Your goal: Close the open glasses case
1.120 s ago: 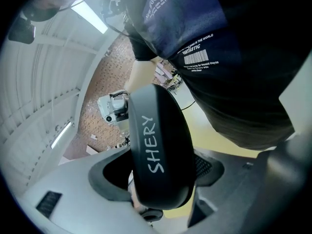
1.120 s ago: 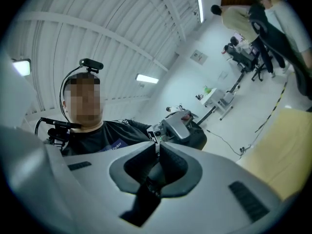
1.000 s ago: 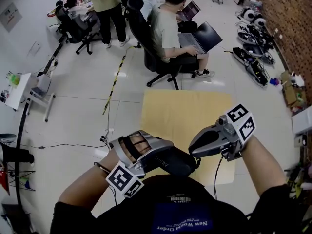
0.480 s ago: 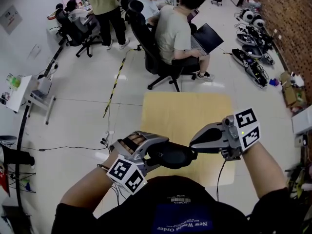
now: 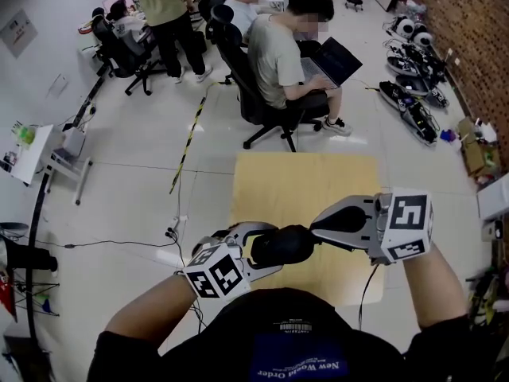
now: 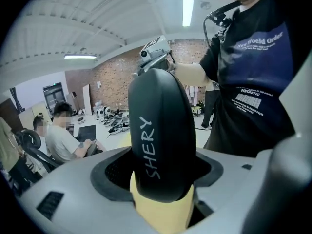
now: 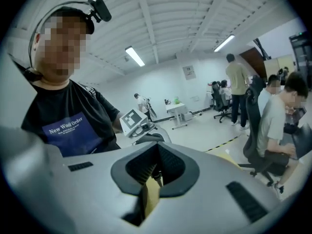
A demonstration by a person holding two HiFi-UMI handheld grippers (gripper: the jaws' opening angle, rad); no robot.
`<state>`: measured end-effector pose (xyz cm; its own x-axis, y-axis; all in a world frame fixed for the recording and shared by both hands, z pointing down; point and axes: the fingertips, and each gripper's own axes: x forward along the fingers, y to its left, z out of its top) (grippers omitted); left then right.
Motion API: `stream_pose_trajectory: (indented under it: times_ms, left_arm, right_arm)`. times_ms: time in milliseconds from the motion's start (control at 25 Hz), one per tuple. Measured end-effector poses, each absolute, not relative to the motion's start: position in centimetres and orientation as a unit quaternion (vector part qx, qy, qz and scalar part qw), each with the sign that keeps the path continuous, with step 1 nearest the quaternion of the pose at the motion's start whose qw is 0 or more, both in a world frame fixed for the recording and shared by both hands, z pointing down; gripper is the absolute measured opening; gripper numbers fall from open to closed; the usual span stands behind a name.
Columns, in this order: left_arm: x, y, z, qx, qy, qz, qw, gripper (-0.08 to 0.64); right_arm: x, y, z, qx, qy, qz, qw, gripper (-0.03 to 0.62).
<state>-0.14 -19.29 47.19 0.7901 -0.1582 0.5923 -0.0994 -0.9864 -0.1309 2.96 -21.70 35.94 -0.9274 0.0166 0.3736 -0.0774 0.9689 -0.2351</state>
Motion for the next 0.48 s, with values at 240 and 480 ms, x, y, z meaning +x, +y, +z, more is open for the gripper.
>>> stream_pose_trajectory:
  times_ms: [240, 480]
  left_arm:
    - [-0.3, -19.7, 48.9, -0.942, 0.089, -0.324, -0.014, 0.317]
    - [1.3, -17.0, 46.6, -0.971, 0.016, -0.226, -0.072, 0.319]
  right_arm:
    - [2.6, -20.3, 36.3, 0.046, -0.963, 0.057, 0.26, -0.014]
    - [2.6, -20.4, 34.1, -0.002, -0.983, 0.086, 0.162, -0.014]
